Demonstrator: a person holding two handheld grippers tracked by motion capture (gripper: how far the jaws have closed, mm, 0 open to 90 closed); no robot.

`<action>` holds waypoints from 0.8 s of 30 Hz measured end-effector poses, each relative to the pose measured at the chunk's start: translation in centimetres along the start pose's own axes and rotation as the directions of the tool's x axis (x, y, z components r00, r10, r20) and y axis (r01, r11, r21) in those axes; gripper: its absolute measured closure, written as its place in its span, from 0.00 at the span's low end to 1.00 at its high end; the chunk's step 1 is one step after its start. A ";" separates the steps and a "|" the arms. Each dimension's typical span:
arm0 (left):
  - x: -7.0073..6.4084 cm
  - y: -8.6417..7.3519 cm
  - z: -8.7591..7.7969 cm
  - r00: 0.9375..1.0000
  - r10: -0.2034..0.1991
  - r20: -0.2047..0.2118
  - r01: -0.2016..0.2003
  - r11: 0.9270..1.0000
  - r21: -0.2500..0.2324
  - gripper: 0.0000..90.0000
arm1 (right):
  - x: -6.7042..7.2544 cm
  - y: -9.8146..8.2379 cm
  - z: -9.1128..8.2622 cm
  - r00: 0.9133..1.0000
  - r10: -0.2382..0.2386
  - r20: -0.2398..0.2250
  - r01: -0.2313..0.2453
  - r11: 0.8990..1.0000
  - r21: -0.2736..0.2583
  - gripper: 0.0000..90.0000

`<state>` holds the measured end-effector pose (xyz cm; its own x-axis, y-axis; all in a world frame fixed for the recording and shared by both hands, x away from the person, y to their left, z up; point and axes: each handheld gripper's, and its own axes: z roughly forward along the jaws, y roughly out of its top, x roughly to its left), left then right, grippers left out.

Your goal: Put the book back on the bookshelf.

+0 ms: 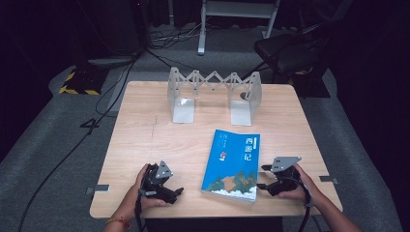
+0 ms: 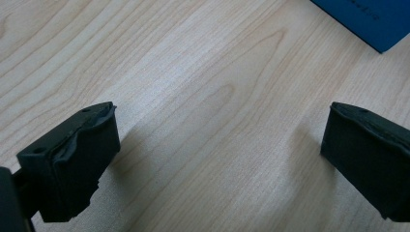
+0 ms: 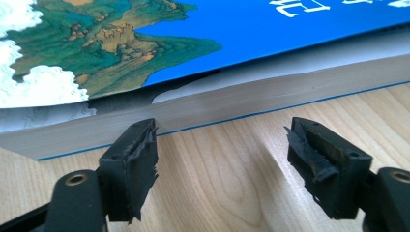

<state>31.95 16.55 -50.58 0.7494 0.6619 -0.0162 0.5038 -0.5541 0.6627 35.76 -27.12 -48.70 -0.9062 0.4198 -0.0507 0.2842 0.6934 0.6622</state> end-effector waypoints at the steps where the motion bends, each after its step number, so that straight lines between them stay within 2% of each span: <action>1: 0.0 0.0 0.0 1.000 -0.001 0.000 0.001 1.000 0.000 0.01 | 0.0 0.0 0.0 1.000 -0.003 0.003 0.003 1.000 -0.002 0.29; 5: 0.0 0.0 0.0 1.000 -0.003 -0.002 0.003 1.000 0.000 0.01 | -0.1 0.0 -0.5 1.000 0.022 -0.007 -0.022 0.999 -0.035 0.29; 12: -0.3 0.0 -0.1 1.000 -0.020 -0.015 0.021 1.000 0.006 0.01 | -0.1 0.6 -1.2 0.999 0.039 -0.003 -0.039 0.996 -0.079 0.29; 15: -0.5 0.2 -0.3 1.000 -0.015 -0.015 0.015 1.000 0.014 0.05 | 0.0 1.0 -1.4 0.999 0.046 0.003 -0.045 0.995 -0.094 0.29; 18: -0.9 0.5 -0.4 1.000 0.004 -0.006 -0.004 1.000 0.012 0.18 | 0.1 1.7 -1.6 0.999 0.037 0.015 -0.036 0.995 -0.090 0.29; 19: -1.2 0.8 -0.5 1.000 0.022 -0.002 -0.022 1.000 0.011 0.22 | 0.1 1.9 -1.6 0.999 0.040 0.020 -0.038 0.995 -0.094 0.29; 21: -1.9 1.3 -0.7 0.999 0.044 0.010 -0.044 0.999 -0.008 0.18 | 0.2 2.4 -1.7 0.999 0.046 0.021 -0.044 0.994 -0.100 0.29; 24: -3.4 2.9 -1.1 0.995 0.080 0.061 -0.077 0.996 -0.049 0.19 | 0.2 3.0 -1.9 0.998 0.063 0.028 -0.059 0.991 -0.119 0.28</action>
<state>30.40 13.25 -47.79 0.8121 0.5834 -0.0088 0.4229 -0.5782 0.6978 35.79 -26.12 -45.30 -0.8774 0.4788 -0.0303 0.2976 0.5928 0.7483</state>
